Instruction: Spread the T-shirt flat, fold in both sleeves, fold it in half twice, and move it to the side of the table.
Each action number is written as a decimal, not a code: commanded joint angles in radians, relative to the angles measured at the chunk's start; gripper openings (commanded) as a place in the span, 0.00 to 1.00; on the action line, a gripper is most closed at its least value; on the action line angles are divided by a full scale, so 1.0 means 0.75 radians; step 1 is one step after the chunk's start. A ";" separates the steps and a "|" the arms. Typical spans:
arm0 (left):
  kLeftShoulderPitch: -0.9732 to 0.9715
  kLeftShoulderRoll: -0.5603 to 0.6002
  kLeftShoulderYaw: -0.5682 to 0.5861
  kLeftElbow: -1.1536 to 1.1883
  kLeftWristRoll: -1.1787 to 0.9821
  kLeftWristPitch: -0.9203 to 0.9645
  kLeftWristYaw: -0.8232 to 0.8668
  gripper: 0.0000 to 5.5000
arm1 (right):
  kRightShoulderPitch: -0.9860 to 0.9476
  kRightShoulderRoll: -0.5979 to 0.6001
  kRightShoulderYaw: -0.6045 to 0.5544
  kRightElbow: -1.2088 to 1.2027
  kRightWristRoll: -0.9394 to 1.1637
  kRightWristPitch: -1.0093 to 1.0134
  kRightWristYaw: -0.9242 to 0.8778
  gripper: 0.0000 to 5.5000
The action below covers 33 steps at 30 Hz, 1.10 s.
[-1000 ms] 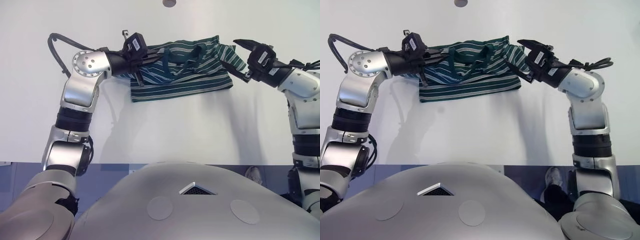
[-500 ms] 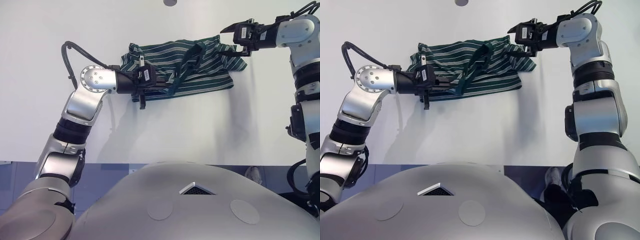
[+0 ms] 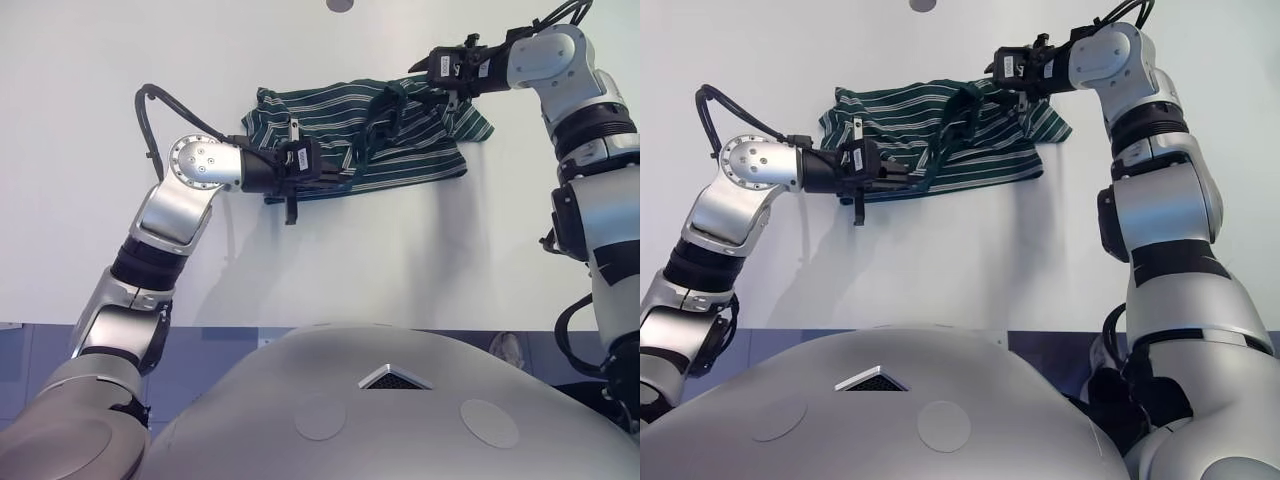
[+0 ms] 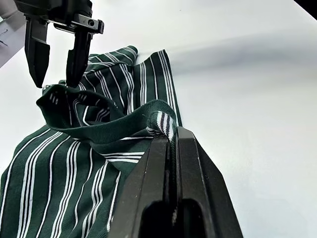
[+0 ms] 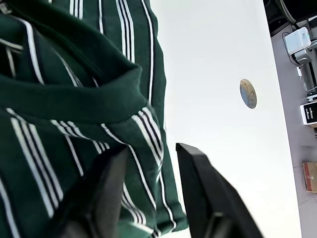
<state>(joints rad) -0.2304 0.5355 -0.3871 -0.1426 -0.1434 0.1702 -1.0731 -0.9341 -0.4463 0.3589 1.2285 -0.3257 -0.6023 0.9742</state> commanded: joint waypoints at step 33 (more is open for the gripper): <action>-0.510 -0.081 0.444 0.223 0.027 -0.026 0.486 0.00 | 0.552 -0.408 -0.616 -1.521 0.624 0.519 -0.083 0.00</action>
<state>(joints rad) -0.6059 0.4758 -0.0160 -0.0298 -0.1628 0.1475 -0.7144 -0.5322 -0.7697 -0.1168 0.0802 0.1828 -0.2088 0.9456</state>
